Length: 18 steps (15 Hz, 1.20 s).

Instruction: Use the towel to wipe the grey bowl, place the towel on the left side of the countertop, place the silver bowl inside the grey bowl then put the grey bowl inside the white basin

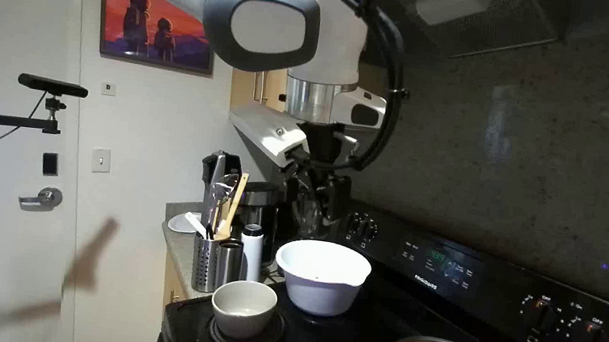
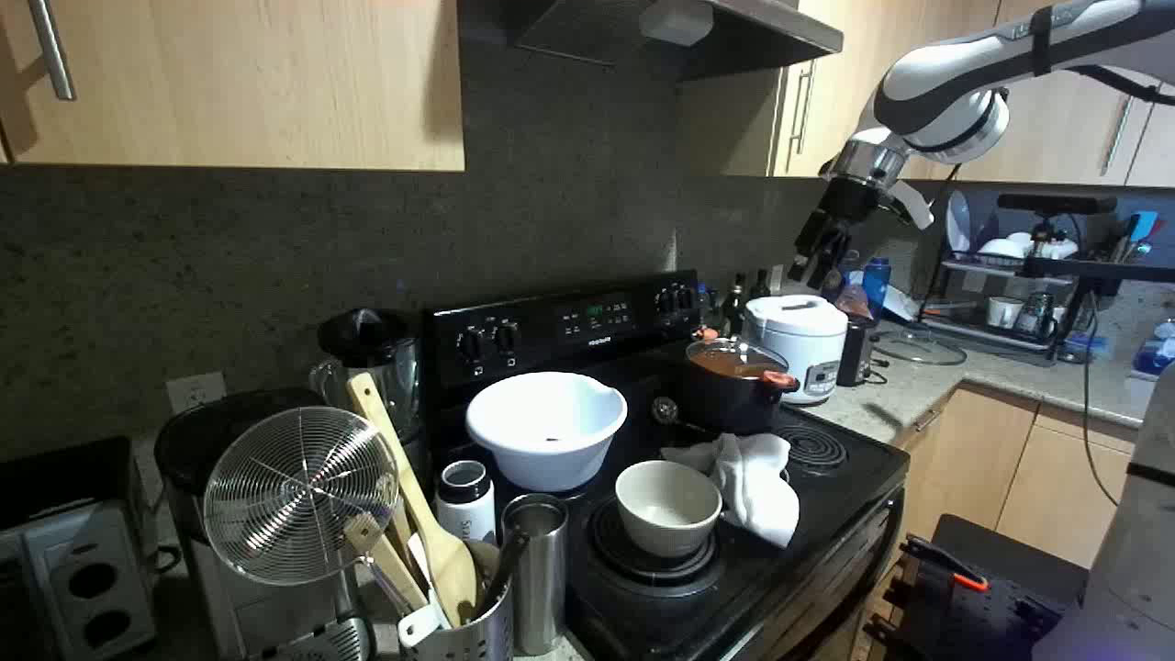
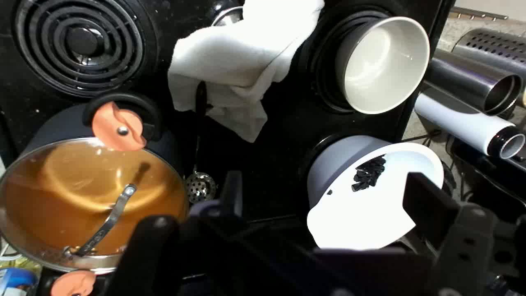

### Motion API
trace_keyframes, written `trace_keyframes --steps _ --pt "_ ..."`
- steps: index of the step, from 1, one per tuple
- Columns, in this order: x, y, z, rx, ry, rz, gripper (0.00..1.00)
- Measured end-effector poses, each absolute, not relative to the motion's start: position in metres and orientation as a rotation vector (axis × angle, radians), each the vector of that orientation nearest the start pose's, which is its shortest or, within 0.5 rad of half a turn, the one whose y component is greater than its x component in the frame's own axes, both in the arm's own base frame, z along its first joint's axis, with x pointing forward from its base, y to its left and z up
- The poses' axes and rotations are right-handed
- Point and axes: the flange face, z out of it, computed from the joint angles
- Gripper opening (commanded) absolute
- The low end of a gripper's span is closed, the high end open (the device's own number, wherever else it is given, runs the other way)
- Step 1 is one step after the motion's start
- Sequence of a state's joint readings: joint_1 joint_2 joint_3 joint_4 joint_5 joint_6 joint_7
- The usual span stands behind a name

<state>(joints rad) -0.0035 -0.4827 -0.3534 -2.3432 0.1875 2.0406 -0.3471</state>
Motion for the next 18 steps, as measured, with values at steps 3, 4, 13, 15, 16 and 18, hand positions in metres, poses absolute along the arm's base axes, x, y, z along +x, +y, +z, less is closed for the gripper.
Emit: trace_keyframes --steps 3,4,13,15,16,18 --pt "0.401 -0.154 0.52 -2.851 0.082 -0.359 1.0" --pt "0.401 -0.154 0.52 -2.851 0.082 -0.359 1.0" --pt "0.405 -0.081 0.497 -3.0 -0.057 -0.293 1.0" --pt "0.402 -0.055 0.469 -3.093 -0.078 -0.278 1.0" --pt "0.399 -0.046 0.453 -3.137 -0.081 -0.275 1.0" --pt "0.393 -0.039 0.42 -3.225 -0.07 -0.296 1.0"
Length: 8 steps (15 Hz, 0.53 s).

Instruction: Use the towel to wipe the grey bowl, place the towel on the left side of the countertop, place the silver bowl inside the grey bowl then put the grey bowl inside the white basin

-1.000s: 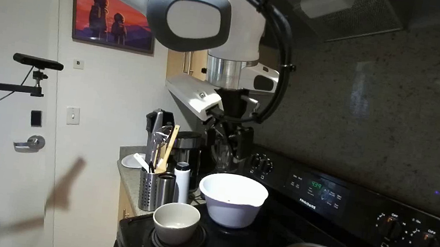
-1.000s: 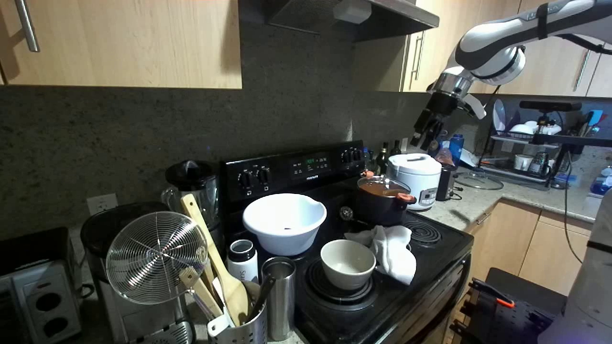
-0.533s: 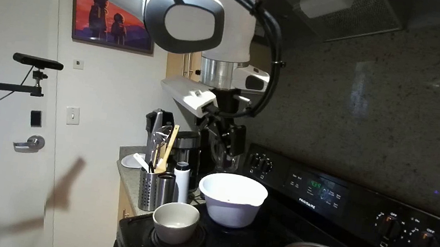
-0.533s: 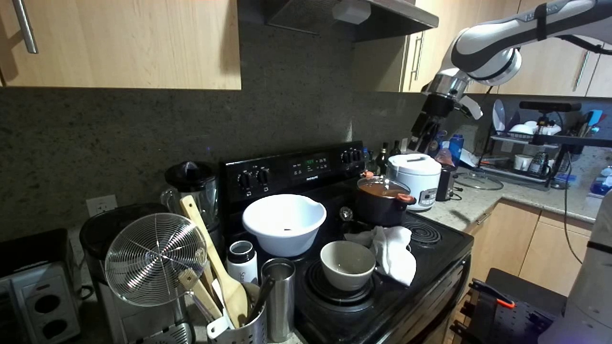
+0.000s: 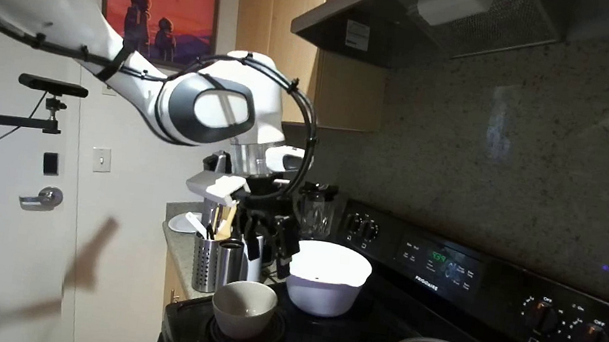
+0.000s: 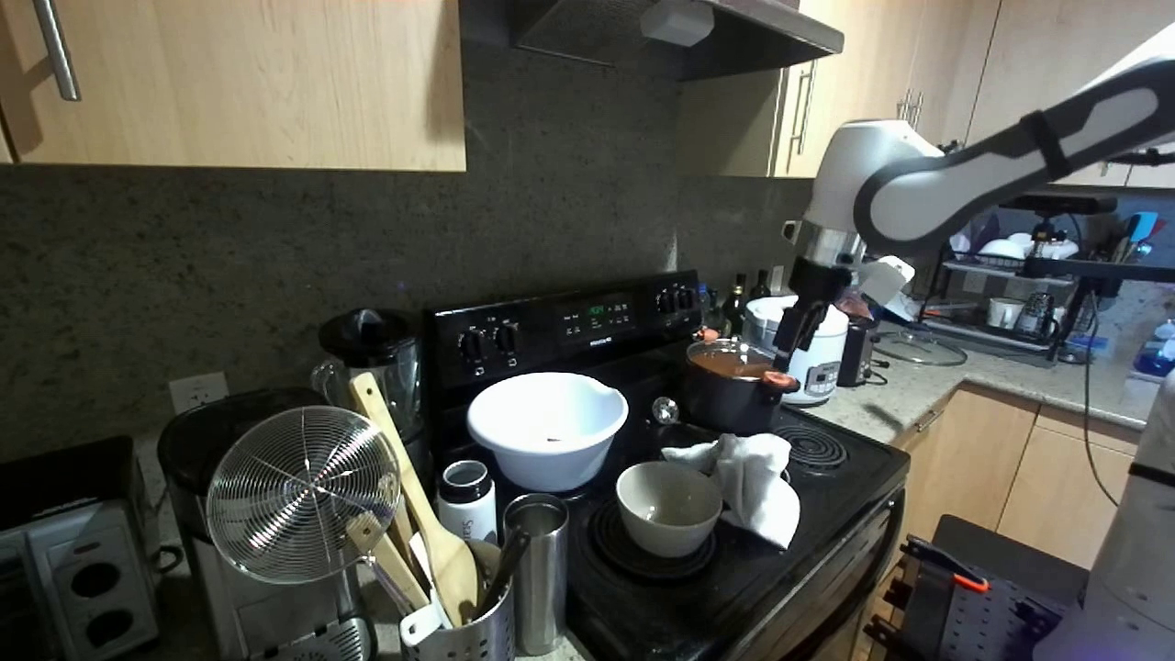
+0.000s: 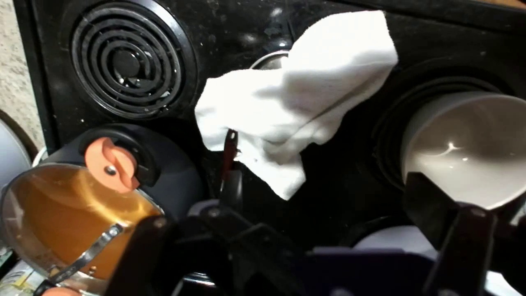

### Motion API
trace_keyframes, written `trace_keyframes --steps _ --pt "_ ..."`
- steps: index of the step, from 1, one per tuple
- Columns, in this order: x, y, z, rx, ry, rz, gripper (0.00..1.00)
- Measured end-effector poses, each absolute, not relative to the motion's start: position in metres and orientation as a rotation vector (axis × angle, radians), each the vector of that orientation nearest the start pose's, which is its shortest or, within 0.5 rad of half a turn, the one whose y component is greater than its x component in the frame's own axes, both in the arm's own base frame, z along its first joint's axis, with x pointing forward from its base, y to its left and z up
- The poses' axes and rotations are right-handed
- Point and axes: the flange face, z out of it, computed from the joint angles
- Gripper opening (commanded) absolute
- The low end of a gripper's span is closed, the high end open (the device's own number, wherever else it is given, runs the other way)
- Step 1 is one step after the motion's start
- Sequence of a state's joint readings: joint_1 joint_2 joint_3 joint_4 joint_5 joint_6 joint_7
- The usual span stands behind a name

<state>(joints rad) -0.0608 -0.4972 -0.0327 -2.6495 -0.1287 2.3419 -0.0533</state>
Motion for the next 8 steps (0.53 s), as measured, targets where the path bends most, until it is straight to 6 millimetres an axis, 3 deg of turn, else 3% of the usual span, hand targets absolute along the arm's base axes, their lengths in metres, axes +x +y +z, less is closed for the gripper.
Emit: trace_keyframes --steps 4,8 --pt "0.388 -0.049 0.363 -3.29 0.058 -0.38 1.0" --pt "0.399 -0.058 0.322 -3.302 0.156 -0.388 1.0"
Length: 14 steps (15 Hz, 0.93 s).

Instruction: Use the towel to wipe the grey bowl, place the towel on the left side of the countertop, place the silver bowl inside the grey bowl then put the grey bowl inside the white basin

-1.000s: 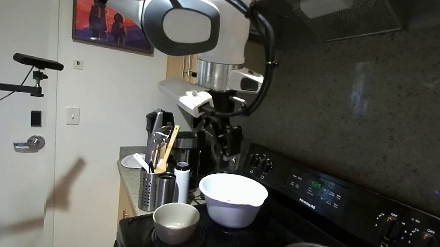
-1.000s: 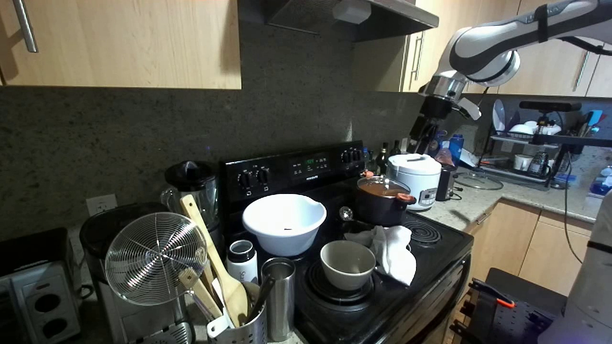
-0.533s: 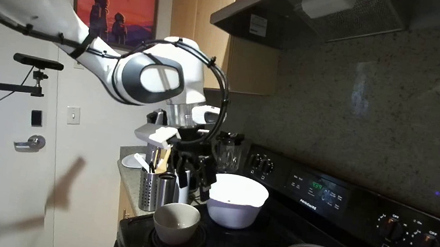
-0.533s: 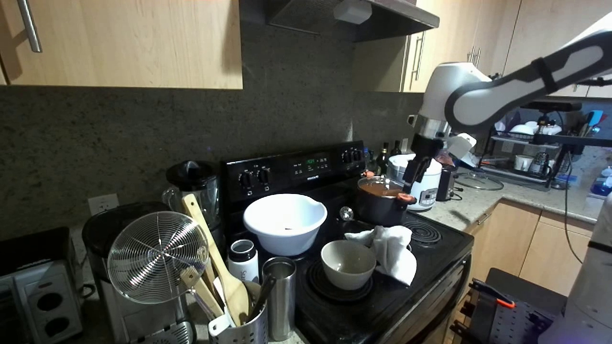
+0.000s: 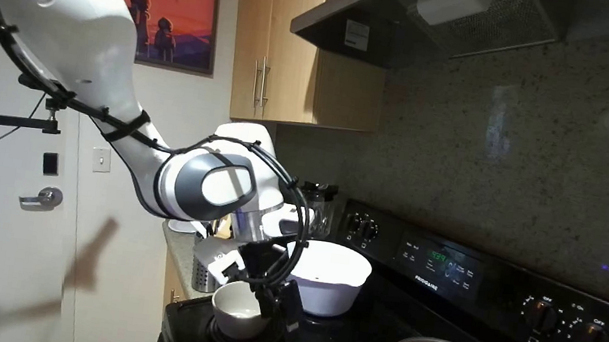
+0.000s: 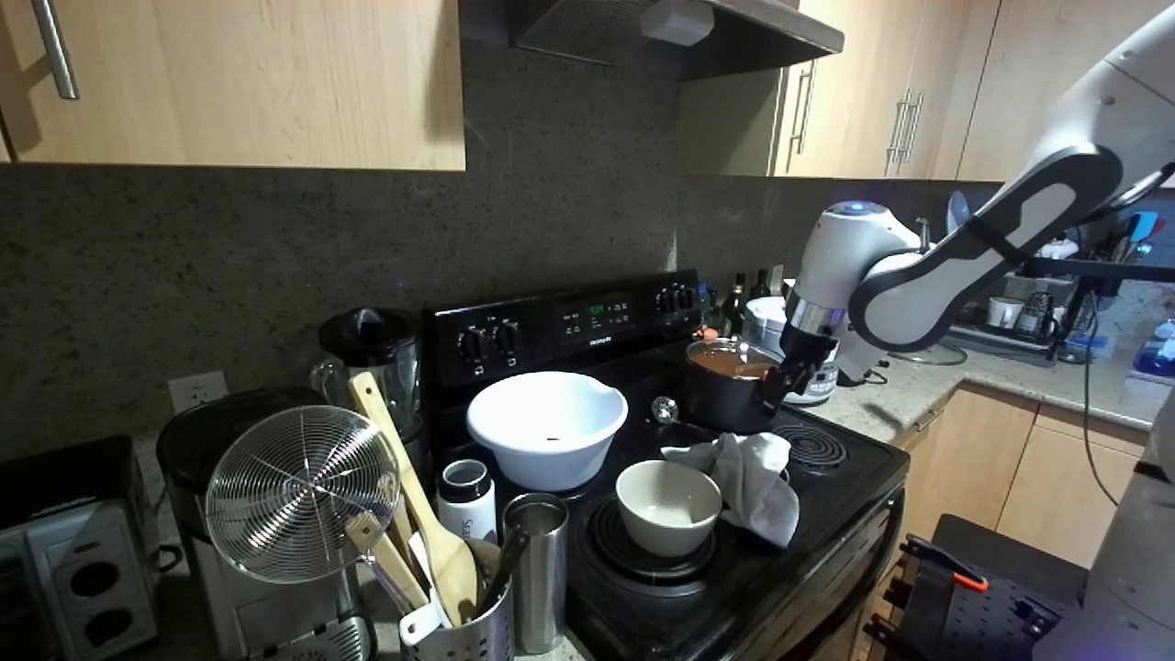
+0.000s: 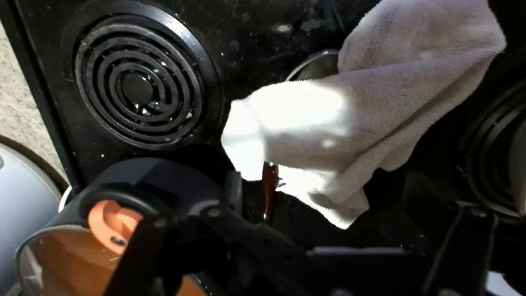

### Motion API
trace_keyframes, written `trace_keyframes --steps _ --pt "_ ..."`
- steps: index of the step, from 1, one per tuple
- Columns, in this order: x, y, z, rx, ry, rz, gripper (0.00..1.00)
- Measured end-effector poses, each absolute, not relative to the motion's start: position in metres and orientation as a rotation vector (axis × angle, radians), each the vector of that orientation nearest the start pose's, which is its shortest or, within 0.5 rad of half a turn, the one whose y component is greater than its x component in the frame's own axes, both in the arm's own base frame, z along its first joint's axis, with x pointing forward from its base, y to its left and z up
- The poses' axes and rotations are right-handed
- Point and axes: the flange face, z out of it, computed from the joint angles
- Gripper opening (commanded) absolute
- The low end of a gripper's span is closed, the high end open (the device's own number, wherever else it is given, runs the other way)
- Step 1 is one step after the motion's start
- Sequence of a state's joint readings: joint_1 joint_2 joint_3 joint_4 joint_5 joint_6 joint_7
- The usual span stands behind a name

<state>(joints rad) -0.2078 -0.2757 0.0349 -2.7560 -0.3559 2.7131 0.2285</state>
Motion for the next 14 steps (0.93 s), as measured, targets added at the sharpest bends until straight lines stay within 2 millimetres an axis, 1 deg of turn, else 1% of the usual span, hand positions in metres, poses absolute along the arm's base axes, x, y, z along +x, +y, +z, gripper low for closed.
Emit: trace_keyframes --steps 3,7,10,11,12,14 --pt "0.408 -0.059 0.294 -3.302 0.196 -0.351 1.0" --pt "0.423 -0.059 0.265 -3.295 0.225 -0.29 1.0" --pt "0.43 -0.06 0.244 -3.278 0.225 -0.261 1.0" --pt "0.431 -0.061 0.238 -3.272 0.228 -0.253 0.75" --pt "0.433 -0.061 0.232 -3.266 0.233 -0.248 0.74" --pt "0.435 -0.059 0.222 -3.251 0.255 -0.234 0.59"
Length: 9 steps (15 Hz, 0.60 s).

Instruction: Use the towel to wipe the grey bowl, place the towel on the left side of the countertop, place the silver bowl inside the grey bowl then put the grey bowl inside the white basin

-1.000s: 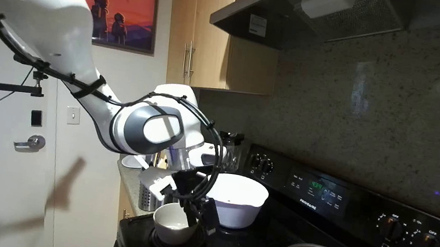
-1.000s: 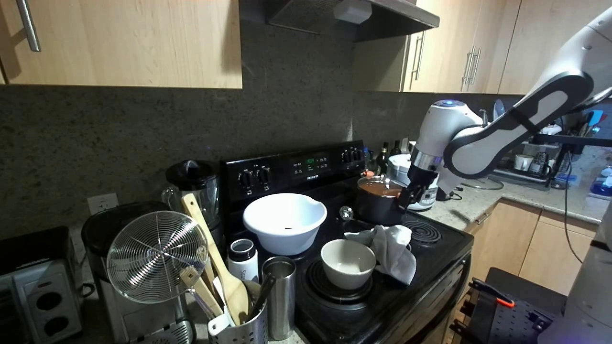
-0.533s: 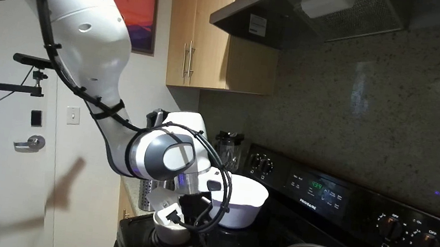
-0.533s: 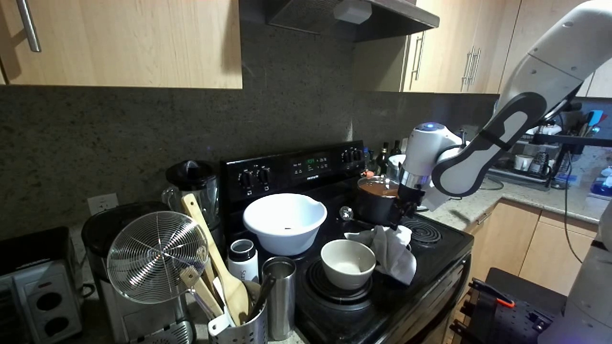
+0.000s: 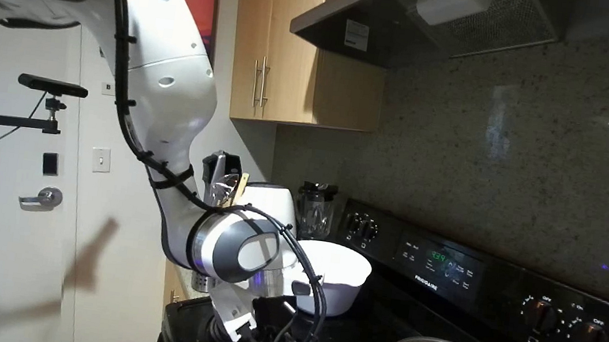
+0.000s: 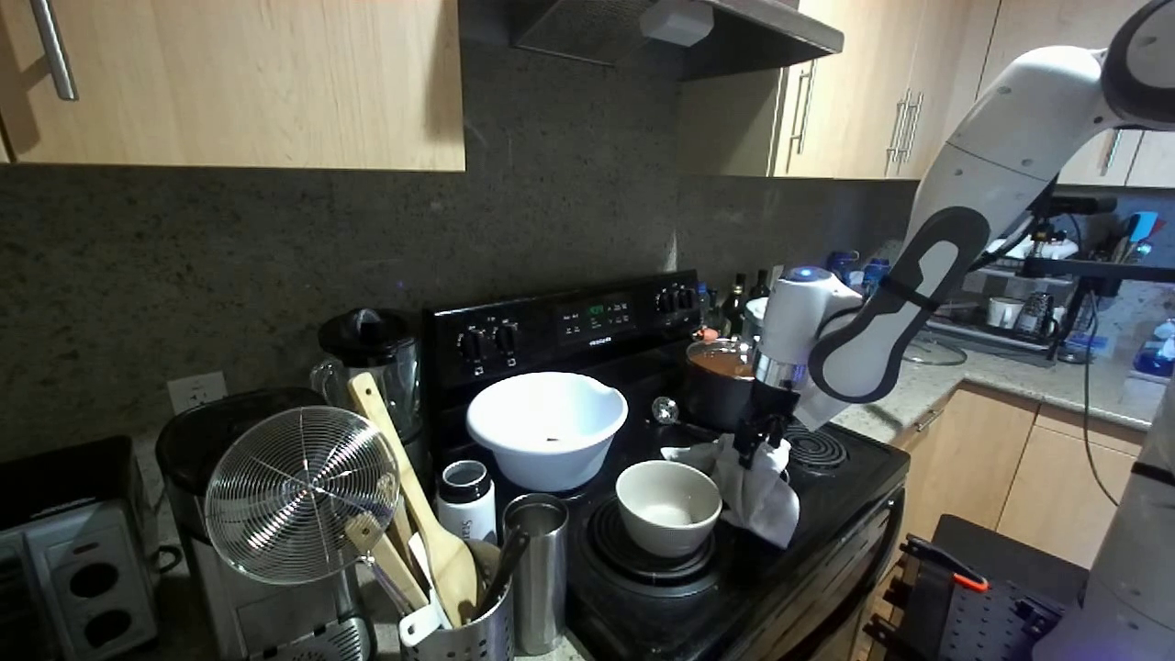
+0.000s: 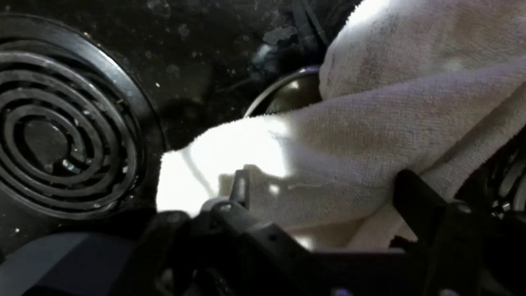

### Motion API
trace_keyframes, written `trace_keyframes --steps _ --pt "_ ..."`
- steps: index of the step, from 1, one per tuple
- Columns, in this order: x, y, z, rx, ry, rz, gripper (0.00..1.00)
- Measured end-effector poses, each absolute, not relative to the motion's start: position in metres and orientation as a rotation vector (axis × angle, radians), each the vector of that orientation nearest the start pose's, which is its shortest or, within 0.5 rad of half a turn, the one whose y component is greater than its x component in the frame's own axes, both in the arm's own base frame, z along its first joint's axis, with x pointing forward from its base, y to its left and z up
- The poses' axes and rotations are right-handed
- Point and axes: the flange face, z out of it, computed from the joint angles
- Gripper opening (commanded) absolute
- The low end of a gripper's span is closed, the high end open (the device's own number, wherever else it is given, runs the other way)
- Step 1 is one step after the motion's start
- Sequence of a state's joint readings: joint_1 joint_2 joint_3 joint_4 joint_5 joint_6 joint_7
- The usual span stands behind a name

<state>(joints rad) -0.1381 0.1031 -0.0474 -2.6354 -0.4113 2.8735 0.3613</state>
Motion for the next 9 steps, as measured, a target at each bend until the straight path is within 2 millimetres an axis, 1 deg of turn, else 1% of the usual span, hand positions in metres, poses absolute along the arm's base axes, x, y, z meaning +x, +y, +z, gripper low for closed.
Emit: trace_keyframes --steps 4,7,9 --pt "0.438 -0.051 0.208 -3.22 0.299 -0.226 0.27" --pt "0.44 -0.047 0.206 -3.211 0.311 -0.234 0.07" --pt "0.44 -0.046 0.206 -3.212 0.308 -0.24 0.03"
